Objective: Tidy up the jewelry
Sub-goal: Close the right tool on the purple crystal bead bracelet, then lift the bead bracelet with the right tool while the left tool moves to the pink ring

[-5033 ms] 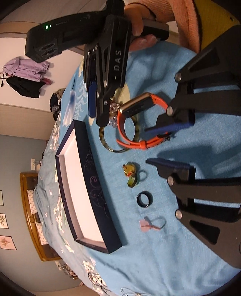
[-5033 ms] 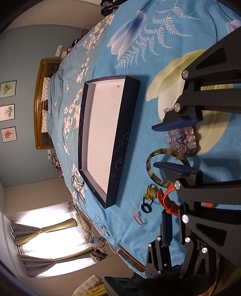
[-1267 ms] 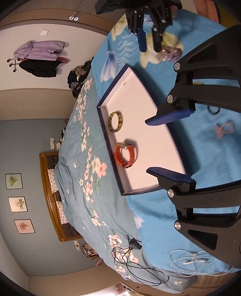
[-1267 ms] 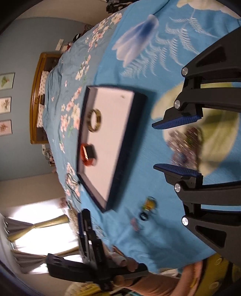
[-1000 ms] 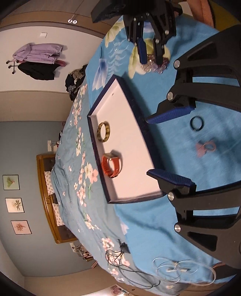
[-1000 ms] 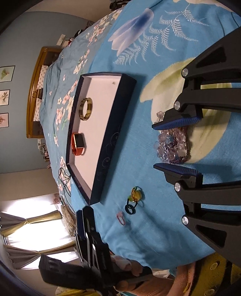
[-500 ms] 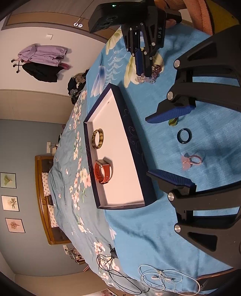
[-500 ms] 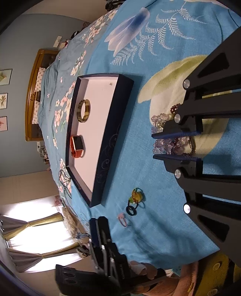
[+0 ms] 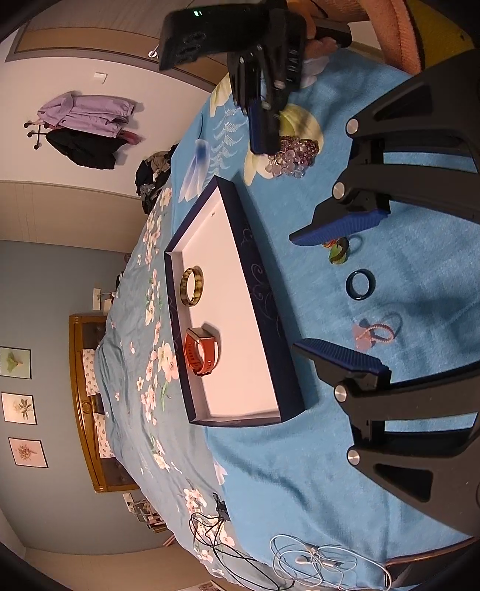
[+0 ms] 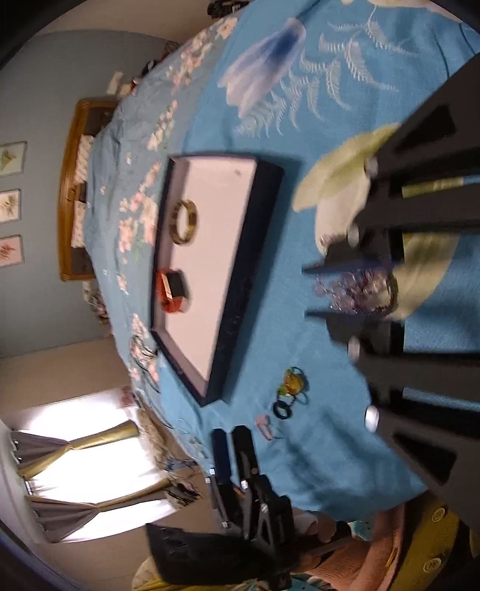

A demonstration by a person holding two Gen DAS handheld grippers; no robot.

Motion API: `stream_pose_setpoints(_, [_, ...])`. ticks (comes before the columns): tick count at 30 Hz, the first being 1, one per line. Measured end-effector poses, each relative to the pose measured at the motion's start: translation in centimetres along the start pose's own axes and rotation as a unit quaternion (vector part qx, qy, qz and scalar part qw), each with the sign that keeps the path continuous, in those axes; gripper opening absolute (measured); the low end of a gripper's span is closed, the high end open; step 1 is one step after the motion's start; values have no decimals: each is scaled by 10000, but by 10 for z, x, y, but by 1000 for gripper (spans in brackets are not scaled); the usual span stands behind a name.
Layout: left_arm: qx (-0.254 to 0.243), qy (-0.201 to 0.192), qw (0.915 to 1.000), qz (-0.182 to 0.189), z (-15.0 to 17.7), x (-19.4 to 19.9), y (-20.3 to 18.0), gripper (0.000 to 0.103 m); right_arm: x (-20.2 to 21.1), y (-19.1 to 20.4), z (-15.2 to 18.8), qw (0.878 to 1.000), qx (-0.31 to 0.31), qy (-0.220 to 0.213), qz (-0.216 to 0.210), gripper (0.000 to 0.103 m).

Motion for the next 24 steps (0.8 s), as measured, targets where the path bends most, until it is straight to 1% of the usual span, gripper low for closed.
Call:
stream_pose_setpoints(1, [3, 2, 10000, 5, 0, 0, 0, 52, -5, -1, 0, 9999, -19, 35, 95, 36])
stream_pose_setpoints(3, [2, 12, 10000, 29, 2, 0, -2, 52, -14, -3, 2, 9998, -70, 141, 111, 37])
stream_pose_setpoints(4, [1, 22, 10000, 28, 2, 0, -2, 52, -19, -5, 3, 9997, -84, 201, 109, 34])
stream_pose_setpoints(5, [-1, 30, 10000, 28, 3, 0, -2, 52, -21, -5, 5, 9996, -82, 251, 107, 23])
stream_pose_setpoints(6, [2, 39, 10000, 25, 4, 0, -2, 52, -22, -5, 5, 9996, -90, 255, 67, 17])
stream_pose_setpoints(7, [10, 47, 10000, 27, 5, 0, -1, 52, -19, -4, 5, 9997, -66, 215, 25, 8])
stream_pose_setpoints(9, [33, 63, 10000, 31, 6, 0, -1, 52, -15, -3, 4, 9998, 11, 148, 142, 8])
stream_pose_setpoints(14, [11, 70, 9999, 74, 7, 0, -2, 52, 3, -8, -3, 9997, -193, -122, -52, 7])
stream_pose_setpoints(19, [-28, 89, 9999, 98, 9, -1, -4, 52, 33, -12, -20, 9972, -412, -579, -217, 7])
stream_pose_setpoints(24, [-52, 126, 9998, 174, 13, -2, -6, 52, 53, -11, -33, 9950, -418, -883, -219, 7])
Point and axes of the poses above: each gripper's, at about its wrist camera, not at the fingertips, and x roughly against the way its jaws point, y to its left, z to its underside, the point moved 7 cm from there along -x, roughly the way its jaws point
